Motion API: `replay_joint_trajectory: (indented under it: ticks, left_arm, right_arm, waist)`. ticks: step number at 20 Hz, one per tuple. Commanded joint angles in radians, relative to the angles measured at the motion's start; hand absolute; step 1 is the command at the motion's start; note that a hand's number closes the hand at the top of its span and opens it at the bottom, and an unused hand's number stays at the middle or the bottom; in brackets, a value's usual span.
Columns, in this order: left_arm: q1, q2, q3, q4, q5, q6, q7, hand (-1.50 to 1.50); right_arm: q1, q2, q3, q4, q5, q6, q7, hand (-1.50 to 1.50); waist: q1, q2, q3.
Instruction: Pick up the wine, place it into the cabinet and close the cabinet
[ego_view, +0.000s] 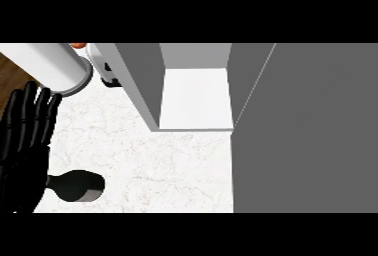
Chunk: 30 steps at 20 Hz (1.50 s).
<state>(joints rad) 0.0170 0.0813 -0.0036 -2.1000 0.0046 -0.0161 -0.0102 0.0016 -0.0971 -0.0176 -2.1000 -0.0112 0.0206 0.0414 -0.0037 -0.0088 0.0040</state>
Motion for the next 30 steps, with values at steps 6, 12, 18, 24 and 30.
replay_joint_trajectory:
  ticks: [6, 12, 18, 24, 30]
  left_arm:
    - [0.327, -0.079, -0.145, -0.175, -0.2, 0.068, -0.088, -1.5]
    - [0.353, -0.081, -0.289, -0.27, 0.034, 0.168, 0.102, -1.5]
    - [0.424, -0.074, -0.436, -0.369, -0.077, 0.251, 0.117, -1.5]
    - [0.376, -0.081, -0.573, -0.388, -0.194, 0.368, 0.184, -1.5]
    - [0.316, -0.08, -0.607, -0.432, -0.258, 0.435, 0.291, -1.5]
  right_arm:
    - [0.199, 0.041, 0.057, -0.136, -0.007, 0.048, -0.077, -1.5]
    - [0.239, 0.012, 0.211, -0.272, -0.069, 0.12, 0.145, -1.5]
    - [0.276, -0.012, 0.156, -0.333, -0.133, 0.151, 0.188, -1.5]
    - [0.028, -0.009, 0.163, -0.356, -0.133, 0.054, 0.43, -1.5]
    - [0.082, -0.023, 0.115, -0.379, -0.163, 0.087, 0.4, -1.5]
  waist:
    - [0.008, 0.004, -0.004]
    - [0.005, 0.004, -0.004]
    - [0.005, 0.006, -0.004]
    - [0.011, 0.008, -0.004]
    - [0.006, 0.007, -0.003]
